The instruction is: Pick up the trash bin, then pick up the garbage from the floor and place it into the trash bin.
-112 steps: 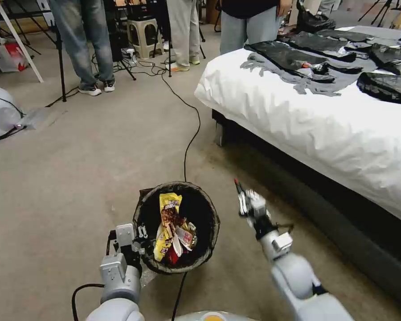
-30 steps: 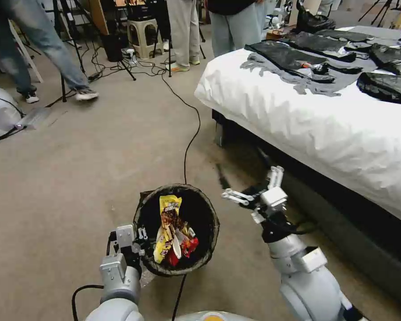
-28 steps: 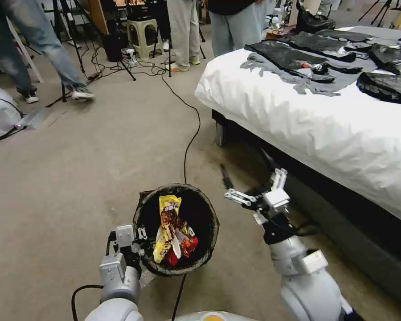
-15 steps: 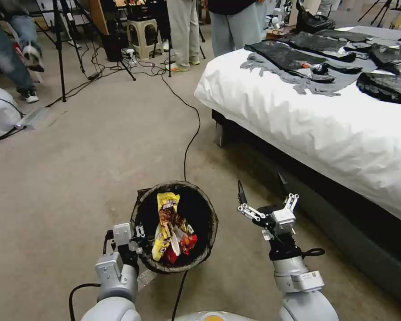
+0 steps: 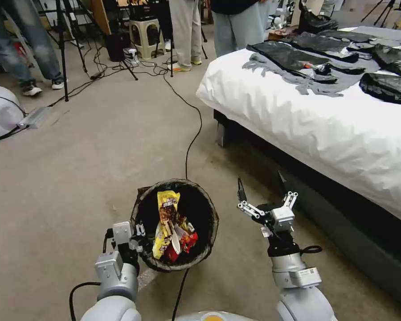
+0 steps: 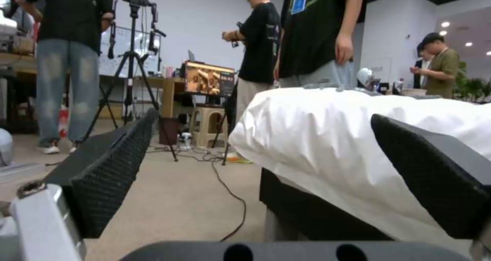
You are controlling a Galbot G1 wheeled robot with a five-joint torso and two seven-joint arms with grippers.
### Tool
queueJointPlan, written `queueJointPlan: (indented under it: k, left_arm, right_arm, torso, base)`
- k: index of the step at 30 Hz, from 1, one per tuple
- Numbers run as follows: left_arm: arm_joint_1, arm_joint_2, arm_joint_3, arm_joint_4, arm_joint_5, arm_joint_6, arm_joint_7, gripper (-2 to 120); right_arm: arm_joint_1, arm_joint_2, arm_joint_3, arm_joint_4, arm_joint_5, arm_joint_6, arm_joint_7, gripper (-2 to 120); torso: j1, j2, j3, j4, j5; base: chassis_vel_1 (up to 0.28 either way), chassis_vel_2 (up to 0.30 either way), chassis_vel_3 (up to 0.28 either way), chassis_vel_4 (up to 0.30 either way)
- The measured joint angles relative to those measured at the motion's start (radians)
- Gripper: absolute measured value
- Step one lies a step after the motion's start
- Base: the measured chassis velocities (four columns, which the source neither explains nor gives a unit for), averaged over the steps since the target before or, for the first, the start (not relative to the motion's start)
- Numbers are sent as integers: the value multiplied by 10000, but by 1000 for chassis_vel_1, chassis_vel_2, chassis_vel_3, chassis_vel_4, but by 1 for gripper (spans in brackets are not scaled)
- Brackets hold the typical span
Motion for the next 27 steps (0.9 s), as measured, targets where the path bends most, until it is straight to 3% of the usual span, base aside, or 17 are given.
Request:
queueJointPlan:
  k: [27]
  left_arm:
    - [90, -59, 18, -123, 65, -22, -2, 0]
  right_arm:
    - [19, 62, 83, 34, -49, 19, -30, 100]
  torso:
    - [0, 0, 0, -1, 0]
  base:
    - [62, 60, 58, 59]
